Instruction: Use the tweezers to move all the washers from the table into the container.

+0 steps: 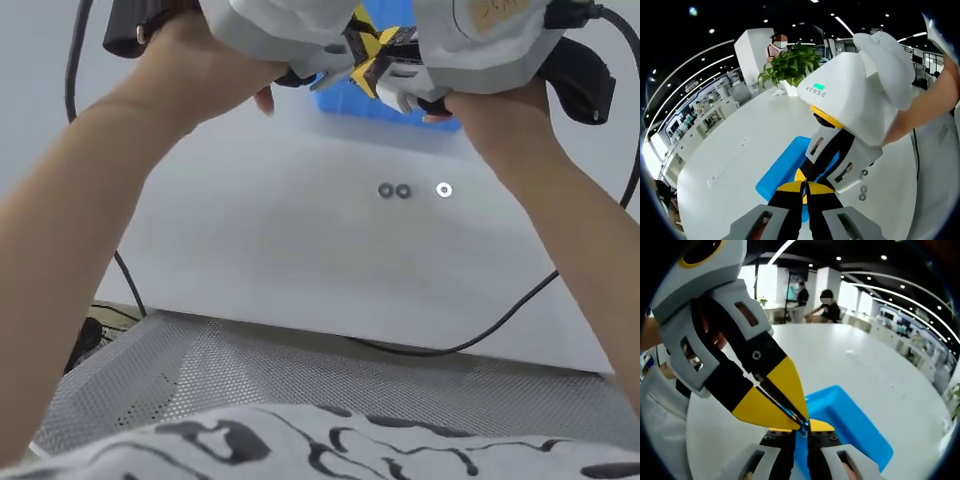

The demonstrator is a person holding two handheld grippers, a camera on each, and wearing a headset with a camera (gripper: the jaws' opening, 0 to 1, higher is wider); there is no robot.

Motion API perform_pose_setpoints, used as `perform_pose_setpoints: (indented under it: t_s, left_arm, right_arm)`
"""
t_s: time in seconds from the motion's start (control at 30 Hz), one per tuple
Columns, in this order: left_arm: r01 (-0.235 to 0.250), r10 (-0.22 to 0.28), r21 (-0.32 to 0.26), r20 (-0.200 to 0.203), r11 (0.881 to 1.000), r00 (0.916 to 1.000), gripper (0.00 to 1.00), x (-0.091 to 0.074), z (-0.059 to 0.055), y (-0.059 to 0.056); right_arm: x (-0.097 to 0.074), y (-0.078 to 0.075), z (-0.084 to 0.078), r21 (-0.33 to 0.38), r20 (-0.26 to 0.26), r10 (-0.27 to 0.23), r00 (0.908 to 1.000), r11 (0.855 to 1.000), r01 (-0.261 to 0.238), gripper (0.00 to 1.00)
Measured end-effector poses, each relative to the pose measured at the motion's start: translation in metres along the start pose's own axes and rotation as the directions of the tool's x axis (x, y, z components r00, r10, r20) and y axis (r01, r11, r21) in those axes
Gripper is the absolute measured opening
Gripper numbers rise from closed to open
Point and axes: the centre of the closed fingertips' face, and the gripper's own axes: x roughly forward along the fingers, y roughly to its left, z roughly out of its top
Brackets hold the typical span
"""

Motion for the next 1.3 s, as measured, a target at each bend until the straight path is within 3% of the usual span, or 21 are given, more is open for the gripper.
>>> perform_pose_setpoints:
  t_s: [0.77, 1.07, 1.3]
  left_arm:
    - [-0.002, 0.002, 0.025, 0.015, 1.000, 0.9999, 0.00, -0.008, 0.007, 0.004]
    - [-0.005, 0.004, 0.051, 0.029, 0.999, 0.9996, 0.00, -0.016, 0.021, -0.005]
    - [0.004, -0.007, 0.059, 0.053, 0.998, 0.9986, 0.00, -0.029, 0.036, -0.023]
  right_arm:
    - [-0.014, -0.004, 0.011, 0.040, 0.057, -0.021, 0.9982, 0.999, 0.019, 0.07]
    - [-0.029, -0.003, 0.017, 0.037, 0.080, -0.038, 0.9961, 0.999, 0.035, 0.07]
    - [-0.049, 0.006, 0.013, 0.063, 0.102, -0.054, 0.9934, 0.997, 0.047, 0.07]
